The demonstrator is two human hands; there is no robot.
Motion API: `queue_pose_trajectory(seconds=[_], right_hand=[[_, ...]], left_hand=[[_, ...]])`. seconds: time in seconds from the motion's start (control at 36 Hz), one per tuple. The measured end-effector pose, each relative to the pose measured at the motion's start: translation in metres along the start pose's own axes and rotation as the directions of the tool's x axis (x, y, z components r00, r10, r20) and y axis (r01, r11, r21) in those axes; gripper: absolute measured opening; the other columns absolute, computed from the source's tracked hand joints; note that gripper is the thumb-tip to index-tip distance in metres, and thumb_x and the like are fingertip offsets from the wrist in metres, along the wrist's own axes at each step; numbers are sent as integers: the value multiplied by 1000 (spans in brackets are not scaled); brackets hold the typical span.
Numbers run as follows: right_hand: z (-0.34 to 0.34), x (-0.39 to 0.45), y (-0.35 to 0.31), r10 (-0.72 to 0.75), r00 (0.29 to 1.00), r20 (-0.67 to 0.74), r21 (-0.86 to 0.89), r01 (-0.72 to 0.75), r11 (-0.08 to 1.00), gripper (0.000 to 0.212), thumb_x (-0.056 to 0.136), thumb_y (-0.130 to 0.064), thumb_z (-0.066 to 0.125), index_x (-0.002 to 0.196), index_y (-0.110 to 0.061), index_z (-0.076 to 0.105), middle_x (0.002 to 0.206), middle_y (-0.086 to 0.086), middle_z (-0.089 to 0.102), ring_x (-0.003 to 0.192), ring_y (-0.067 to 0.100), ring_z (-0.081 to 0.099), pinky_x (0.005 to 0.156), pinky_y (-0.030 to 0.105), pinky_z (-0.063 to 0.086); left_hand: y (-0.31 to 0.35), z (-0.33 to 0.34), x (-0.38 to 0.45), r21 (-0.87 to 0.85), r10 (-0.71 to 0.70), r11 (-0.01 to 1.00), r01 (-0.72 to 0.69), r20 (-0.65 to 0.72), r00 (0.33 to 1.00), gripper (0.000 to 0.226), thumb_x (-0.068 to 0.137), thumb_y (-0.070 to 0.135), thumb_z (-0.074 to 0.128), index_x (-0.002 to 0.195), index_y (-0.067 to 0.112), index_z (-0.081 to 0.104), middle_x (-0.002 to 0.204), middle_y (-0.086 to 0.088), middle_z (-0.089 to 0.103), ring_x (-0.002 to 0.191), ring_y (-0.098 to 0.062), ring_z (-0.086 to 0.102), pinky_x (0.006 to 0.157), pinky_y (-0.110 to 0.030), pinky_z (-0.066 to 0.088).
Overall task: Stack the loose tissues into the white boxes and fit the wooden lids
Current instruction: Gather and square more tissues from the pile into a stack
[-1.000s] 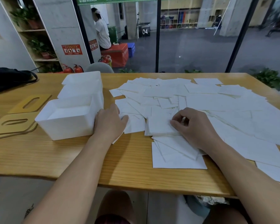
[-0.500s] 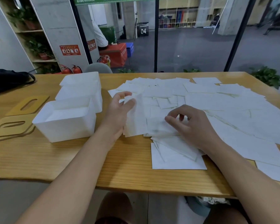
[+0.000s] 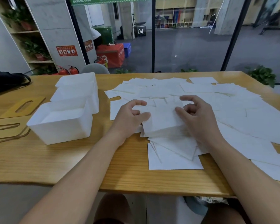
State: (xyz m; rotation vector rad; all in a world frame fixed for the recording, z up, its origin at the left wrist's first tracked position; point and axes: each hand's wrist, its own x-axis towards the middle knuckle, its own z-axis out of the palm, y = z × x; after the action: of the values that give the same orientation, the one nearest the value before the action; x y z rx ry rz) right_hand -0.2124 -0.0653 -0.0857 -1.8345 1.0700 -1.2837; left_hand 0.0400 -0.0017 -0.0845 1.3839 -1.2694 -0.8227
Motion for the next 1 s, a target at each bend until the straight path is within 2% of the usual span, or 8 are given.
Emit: queue_pose_trajectory(seconds=[0.08,0.17,0.42,0.58,0.67,0.78,0.86,1.0], right_hand=[[2,-2,4,-1,1000,-28,-175,-4,985,31,99,-30,77,128,-35,66,77,-7,71,68,9,65,65,31,54],[5,-3,7,-10,1000,-7,-314,7,949,29,98,-27,76,125,-33,67,76,-8,69,71,7,65,65,33,56],[5,-4,12,5,999,53,-399,17,917,23,95,-21,78,115,-30,71,73,-9,65,76,5,63,62,29,52],[5,-3,14,36,996,80,-381,-3,924,18,98,-21,75,113,-30,70,81,-8,66,68,11,63,64,33,54],[5,-2,16,47,995,92,-385,-8,923,15,101,-20,71,113,-29,71,83,-8,67,66,13,64,66,35,56],[6,-3,16,36,993,108,-421,12,907,16,101,-22,69,115,-30,71,89,-11,65,71,8,60,63,28,43],[6,-3,16,32,993,115,-431,21,902,14,101,-25,71,114,-30,71,91,-12,64,75,8,59,64,27,41],[7,-2,17,34,993,115,-442,20,897,21,100,-30,72,122,-33,70,95,-16,63,78,6,59,66,26,41]], left_hand=[[-2,4,-1,233,83,969,-79,-11,996,32,100,35,75,129,39,62,73,-1,76,68,-19,71,75,-34,56],[-6,7,-1,383,137,917,-116,-28,990,32,101,35,73,131,35,60,70,5,74,68,-9,69,75,-29,50],[-11,7,2,488,149,864,-122,-16,989,31,102,40,74,129,35,62,69,10,72,74,-3,69,76,-24,48],[-14,-24,15,535,191,844,-40,-229,954,14,103,29,69,117,33,69,85,14,68,78,-3,63,65,-25,45],[-21,-37,20,582,161,813,11,-243,957,12,107,23,62,112,30,71,102,16,65,87,-3,60,71,-25,45],[-27,-40,27,650,147,759,35,-224,963,19,110,22,58,121,25,73,119,7,64,104,-10,59,79,-20,42],[-29,-37,32,732,123,680,47,-176,977,29,108,37,61,132,24,69,130,2,63,128,-22,51,100,-33,44],[-30,-42,47,775,99,627,79,-180,979,43,111,42,55,144,17,64,141,-6,64,137,-29,49,113,-44,44]])
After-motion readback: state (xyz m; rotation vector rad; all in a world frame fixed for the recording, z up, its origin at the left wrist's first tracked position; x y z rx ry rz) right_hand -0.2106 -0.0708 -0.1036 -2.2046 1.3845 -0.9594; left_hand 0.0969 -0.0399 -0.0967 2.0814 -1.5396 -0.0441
